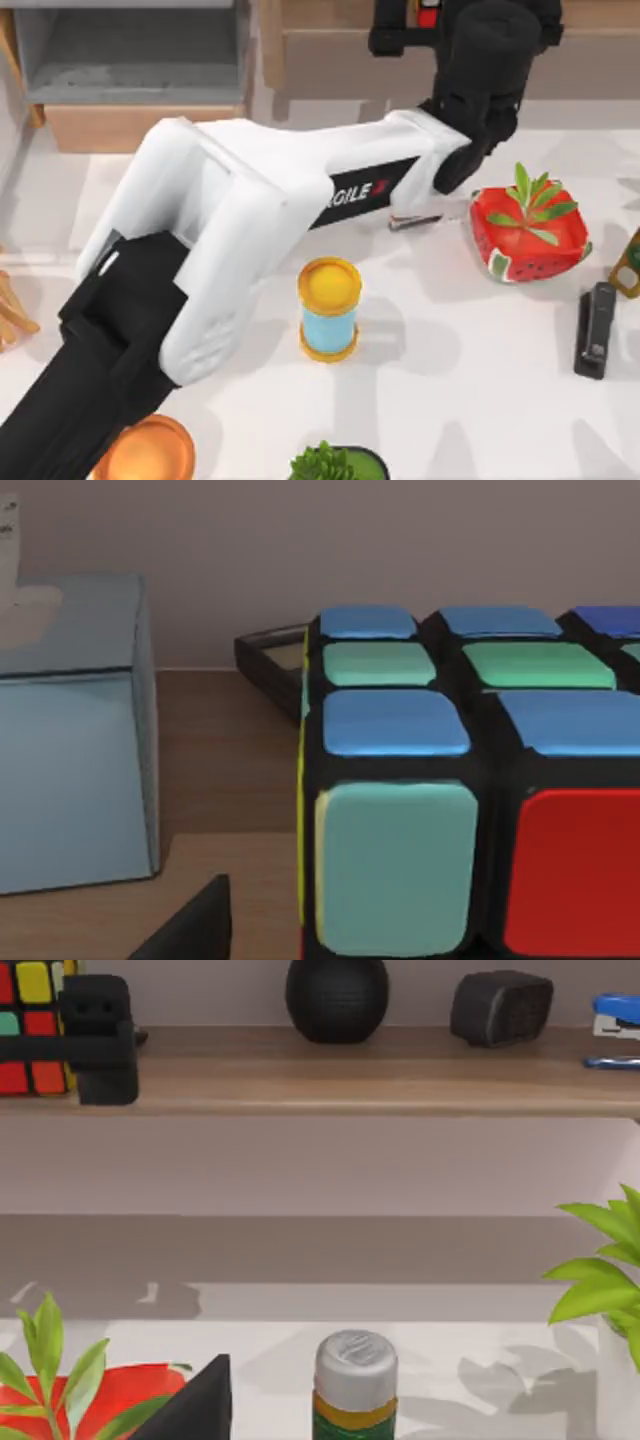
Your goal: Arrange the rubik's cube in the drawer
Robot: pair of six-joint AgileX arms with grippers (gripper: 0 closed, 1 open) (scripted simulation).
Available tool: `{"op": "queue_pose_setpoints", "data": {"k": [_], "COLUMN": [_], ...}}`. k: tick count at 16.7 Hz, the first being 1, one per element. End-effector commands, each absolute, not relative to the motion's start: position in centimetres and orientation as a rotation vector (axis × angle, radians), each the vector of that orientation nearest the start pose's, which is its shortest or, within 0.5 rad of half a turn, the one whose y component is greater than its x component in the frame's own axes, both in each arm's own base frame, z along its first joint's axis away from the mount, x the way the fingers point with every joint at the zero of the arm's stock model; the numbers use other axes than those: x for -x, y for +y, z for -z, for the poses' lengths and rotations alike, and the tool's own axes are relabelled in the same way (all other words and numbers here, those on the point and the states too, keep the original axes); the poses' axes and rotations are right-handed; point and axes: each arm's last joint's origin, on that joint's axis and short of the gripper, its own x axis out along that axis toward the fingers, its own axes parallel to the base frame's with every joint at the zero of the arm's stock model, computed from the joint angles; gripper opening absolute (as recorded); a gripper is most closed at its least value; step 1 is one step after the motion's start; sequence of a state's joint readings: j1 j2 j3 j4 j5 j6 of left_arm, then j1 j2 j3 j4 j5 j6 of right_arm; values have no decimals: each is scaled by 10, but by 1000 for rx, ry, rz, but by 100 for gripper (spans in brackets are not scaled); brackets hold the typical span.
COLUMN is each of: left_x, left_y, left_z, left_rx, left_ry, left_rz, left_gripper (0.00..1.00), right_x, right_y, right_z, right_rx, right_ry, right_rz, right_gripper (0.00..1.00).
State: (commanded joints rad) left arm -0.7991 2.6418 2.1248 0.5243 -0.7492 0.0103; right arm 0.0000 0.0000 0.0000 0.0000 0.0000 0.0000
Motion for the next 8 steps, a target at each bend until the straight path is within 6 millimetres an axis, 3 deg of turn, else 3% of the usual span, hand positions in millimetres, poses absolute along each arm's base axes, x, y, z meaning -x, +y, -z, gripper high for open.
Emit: {"op": "queue_pose_setpoints", "data": {"k": [3, 8], "left_x": [-432, -432], "left_y": [-402, -402], "left_z": [-158, -158], "left_rx": [0, 0], "left_ry": [0, 0], "left_rz": [20, 20], "left_gripper": [100, 62], "right_x": [-106, -106], "right_y": [-1, -1], "right_z": [-160, -160], "right_rx": [0, 0], "right_ry": [0, 0], "right_rz": [0, 0], "right_gripper": [100, 100]}}
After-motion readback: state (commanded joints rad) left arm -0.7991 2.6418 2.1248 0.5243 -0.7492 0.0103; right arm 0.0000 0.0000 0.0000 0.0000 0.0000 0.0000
